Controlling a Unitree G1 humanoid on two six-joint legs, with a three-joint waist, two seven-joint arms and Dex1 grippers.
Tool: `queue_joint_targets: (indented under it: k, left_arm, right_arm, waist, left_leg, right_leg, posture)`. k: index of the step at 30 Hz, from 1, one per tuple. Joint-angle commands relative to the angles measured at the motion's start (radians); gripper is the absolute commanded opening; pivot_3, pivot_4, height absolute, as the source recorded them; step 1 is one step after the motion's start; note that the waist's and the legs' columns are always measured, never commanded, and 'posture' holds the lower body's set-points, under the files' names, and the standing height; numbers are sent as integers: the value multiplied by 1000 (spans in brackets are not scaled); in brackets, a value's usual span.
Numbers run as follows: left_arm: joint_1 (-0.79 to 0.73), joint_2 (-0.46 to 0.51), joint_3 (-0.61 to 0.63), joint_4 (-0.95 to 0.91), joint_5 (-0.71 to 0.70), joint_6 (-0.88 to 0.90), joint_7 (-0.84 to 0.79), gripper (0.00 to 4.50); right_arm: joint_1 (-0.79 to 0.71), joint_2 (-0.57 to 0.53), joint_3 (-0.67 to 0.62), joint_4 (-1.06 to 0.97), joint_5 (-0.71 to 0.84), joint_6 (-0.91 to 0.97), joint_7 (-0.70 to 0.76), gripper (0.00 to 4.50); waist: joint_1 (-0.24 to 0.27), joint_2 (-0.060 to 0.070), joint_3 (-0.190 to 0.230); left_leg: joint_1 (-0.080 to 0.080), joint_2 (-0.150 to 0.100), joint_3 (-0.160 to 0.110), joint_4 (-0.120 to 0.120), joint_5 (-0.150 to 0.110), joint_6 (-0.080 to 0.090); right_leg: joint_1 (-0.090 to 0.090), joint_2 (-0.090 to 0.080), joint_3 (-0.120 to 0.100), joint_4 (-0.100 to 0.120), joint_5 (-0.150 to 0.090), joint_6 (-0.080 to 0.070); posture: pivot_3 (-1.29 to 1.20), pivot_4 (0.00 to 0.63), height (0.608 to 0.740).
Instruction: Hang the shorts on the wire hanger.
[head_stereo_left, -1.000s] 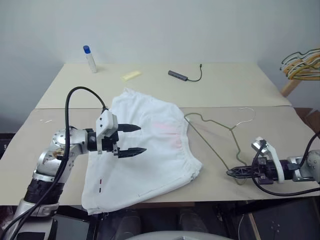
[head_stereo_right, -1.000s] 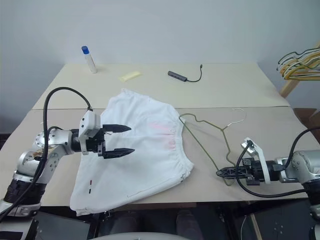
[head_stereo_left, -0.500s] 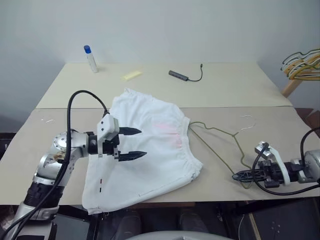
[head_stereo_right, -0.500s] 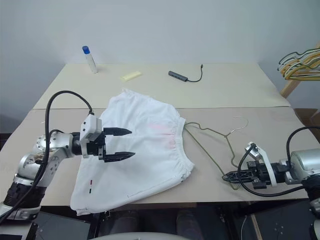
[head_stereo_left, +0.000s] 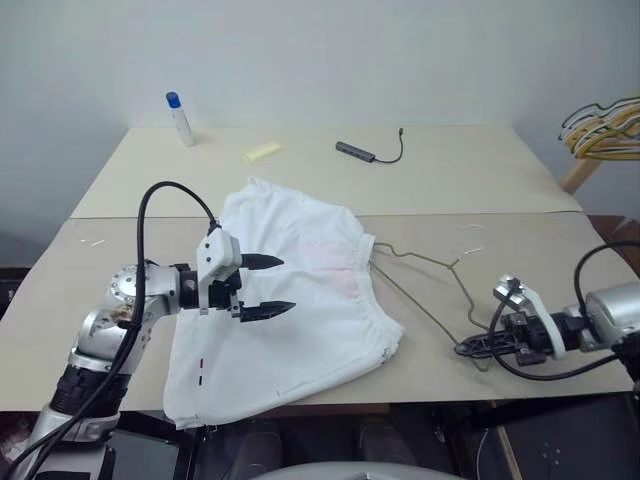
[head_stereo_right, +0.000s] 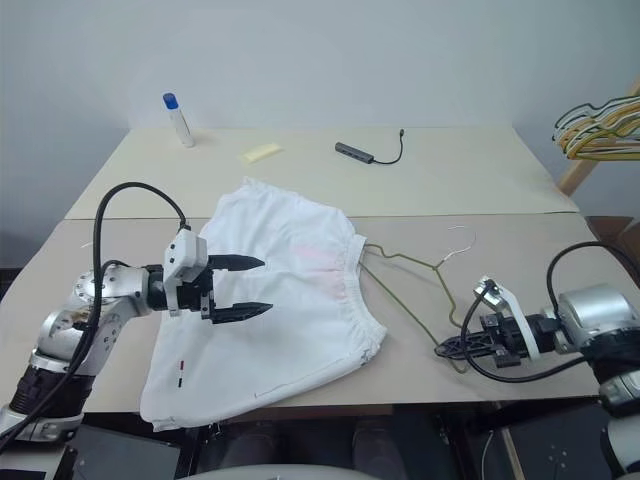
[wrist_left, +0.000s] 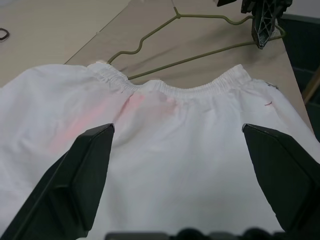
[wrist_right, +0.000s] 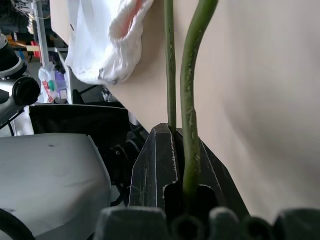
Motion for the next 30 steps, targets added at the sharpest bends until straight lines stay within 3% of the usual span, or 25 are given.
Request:
queue_joint_targets:
  k: [1,16,22,30]
  left_arm:
    - [12,9,11,-40,10,-13,16,4441]
    - [73,10,25,-86,9,-8,59,4441]
    - [70,14,33,-86,7,1,71,4441]
    - [72,7,29,-76,9,-5,75,4441]
  right_arm:
    - [-72,12,49,45,3,-53,65,0]
    - [-274,129,277,293,44,-233,65,0]
    - [-365,213,193,517,-42,-284,65,0]
    - [-352,208,54,513,-115,-272,61,0]
  waist:
    - [3,0,0]
    - [32,0,0]
    - [32,1,0]
    - [43,1,0]
  left_leg:
    - [0,0,0,0,0,0]
    - [1,0,0,0,0,0]
    - [2,0,0,0,0,0]
    - [2,-1,0,0,0,0]
  right_leg:
    - [0,0,0,0,1,-2]
    - [0,0,0,1,3,-6]
    - [0,0,0,4,3,-6]
    - [0,0,0,5,3,-7]
  posture:
    - [30,0,740]
    - [82,0,740]
    - [90,0,740]
    - [57,0,740]
